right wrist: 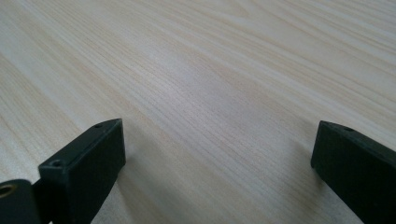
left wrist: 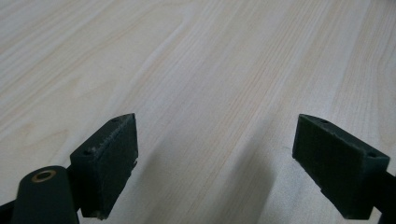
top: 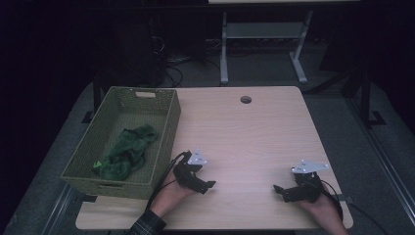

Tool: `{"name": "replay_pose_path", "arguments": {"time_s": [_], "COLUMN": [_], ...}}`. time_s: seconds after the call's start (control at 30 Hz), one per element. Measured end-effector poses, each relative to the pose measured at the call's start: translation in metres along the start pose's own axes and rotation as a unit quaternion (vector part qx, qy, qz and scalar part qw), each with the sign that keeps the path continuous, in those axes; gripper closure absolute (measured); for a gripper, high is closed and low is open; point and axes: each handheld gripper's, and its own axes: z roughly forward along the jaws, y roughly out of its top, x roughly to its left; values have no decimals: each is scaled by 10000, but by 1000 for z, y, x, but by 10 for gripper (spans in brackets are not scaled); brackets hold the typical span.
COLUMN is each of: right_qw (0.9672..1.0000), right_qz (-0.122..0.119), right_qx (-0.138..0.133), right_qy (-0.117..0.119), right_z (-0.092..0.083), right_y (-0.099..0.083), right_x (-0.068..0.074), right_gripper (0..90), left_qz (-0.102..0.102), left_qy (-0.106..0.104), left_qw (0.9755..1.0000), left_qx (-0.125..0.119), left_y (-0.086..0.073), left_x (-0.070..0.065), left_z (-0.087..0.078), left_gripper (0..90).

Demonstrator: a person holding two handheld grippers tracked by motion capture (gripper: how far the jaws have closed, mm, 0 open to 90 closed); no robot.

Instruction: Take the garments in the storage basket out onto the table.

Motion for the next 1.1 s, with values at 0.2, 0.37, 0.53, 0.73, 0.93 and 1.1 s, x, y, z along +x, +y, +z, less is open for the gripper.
{"name": "replay_pose_path", "arguments": {"time_s": [0.2,0.37,0.53,0.73,0.93,1.1], "right_qw": [10000,10000,10000,10000,10000,10000], "right_qz": [-1,-2,-2,-1,-5,5], "right_qx": [0,0,0,0,-1,2], "right_qy": [0,1,1,1,1,-2], "right_z": [0,0,0,0,0,0], "right_y": [0,0,0,0,0,0], "right_x": [0,0,0,0,0,0], "right_gripper": [25,25,25,25,25,25], "left_qz": [-63,-12,-109,-36,-19,-35], "left_qy": [-75,-101,-154,-164,-168,-202], "left_qw": [10000,9999,9998,9999,9999,9998], "left_qx": [0,42,-16,-6,-7,5], "left_y": [2,6,9,14,18,23], "left_x": [0,-1,-2,-3,-3,-3], "left_z": [-4,-8,-13,-18,-24,-28], "left_gripper": [137,137,137,139,139,139]}}
